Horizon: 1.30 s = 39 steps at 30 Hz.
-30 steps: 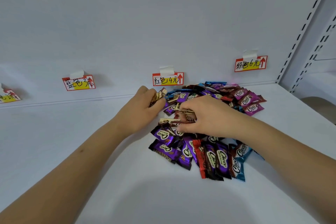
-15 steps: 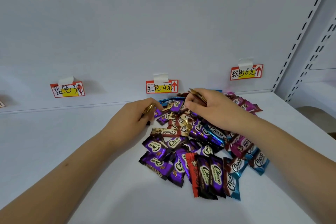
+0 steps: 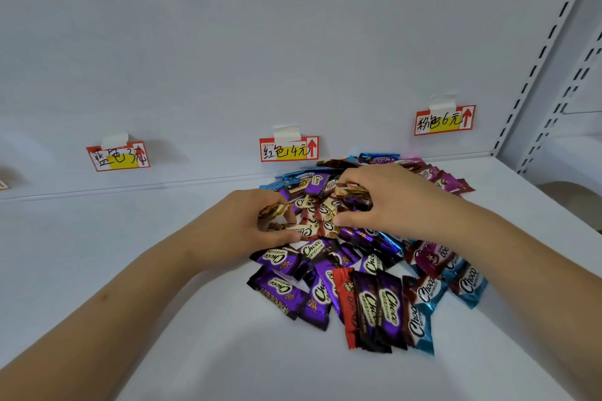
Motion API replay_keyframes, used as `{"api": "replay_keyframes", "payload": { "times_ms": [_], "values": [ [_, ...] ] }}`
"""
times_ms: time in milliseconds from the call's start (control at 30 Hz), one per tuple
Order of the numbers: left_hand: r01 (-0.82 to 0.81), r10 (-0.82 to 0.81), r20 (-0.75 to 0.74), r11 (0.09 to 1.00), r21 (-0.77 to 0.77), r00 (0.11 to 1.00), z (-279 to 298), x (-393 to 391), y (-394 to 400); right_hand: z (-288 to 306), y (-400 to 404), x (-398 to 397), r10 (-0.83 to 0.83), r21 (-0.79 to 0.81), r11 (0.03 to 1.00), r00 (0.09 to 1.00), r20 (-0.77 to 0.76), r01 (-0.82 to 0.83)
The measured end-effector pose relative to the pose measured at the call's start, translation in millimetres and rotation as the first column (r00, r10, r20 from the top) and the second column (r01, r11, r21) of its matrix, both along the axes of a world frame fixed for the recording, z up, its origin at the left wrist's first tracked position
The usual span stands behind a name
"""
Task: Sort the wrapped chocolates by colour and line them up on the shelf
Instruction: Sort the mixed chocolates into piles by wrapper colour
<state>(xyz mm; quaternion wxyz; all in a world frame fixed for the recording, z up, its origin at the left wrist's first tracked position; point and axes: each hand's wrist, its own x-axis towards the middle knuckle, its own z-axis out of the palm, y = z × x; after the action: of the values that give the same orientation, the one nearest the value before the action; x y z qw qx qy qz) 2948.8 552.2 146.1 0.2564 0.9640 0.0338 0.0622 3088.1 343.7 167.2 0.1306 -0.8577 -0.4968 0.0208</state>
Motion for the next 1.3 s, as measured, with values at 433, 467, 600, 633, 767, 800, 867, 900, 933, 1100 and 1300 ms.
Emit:
{"api": "replay_keyframes", "payload": {
  "times_ms": [433,467,600,633,767,800,867,900,933,1100,1300],
  "values": [
    [-0.004,0.003,0.007,1.0,0.015,1.0,1,-2,-2,1,3,-10,0.015,0.092,0.996,0.996,-0.087,-0.007],
    [-0.003,0.003,0.009,1.0,0.015,1.0,1,-2,-2,3,3,-10,0.027,0.115,0.993,0.994,-0.103,-0.015],
    [0.002,-0.002,0.021,1.0,0.011,1.0,3,-3,-5,7,3,-9,0.036,0.251,0.968,0.983,-0.178,0.01],
    [0.003,-0.003,0.023,1.0,0.011,1.0,3,-4,-5,8,4,-10,0.046,0.31,0.95,0.973,-0.226,0.027],
    [-0.013,0.014,0.021,1.0,-0.001,1.0,4,-4,-5,16,4,-15,0.071,0.511,0.848,0.927,-0.369,0.138],
    [-0.018,0.018,0.023,1.0,-0.017,1.0,4,-4,-4,18,5,-16,0.081,0.534,0.827,0.904,-0.421,0.174],
    [-0.019,0.02,0.03,0.999,-0.028,0.999,4,-4,-5,20,5,-16,0.128,0.57,0.789,0.846,-0.517,0.229],
    [-0.014,0.015,0.029,1.0,-0.014,0.999,4,-4,-5,19,6,-15,0.136,0.58,0.775,0.829,-0.543,0.253],
    [-0.008,0.008,0.026,1.0,0.003,1.0,4,-4,-5,17,6,-14,0.136,0.586,0.763,0.82,-0.556,0.271],
    [-0.041,0.05,0.055,0.987,-0.154,0.997,10,-9,-3,10,11,-11,0.143,0.586,0.733,0.764,-0.629,0.345],
    [-0.082,0.122,0.065,0.897,-0.434,0.99,34,-27,18,19,30,-30,0.166,0.542,0.8,0.773,-0.613,0.258]
  ]
}}
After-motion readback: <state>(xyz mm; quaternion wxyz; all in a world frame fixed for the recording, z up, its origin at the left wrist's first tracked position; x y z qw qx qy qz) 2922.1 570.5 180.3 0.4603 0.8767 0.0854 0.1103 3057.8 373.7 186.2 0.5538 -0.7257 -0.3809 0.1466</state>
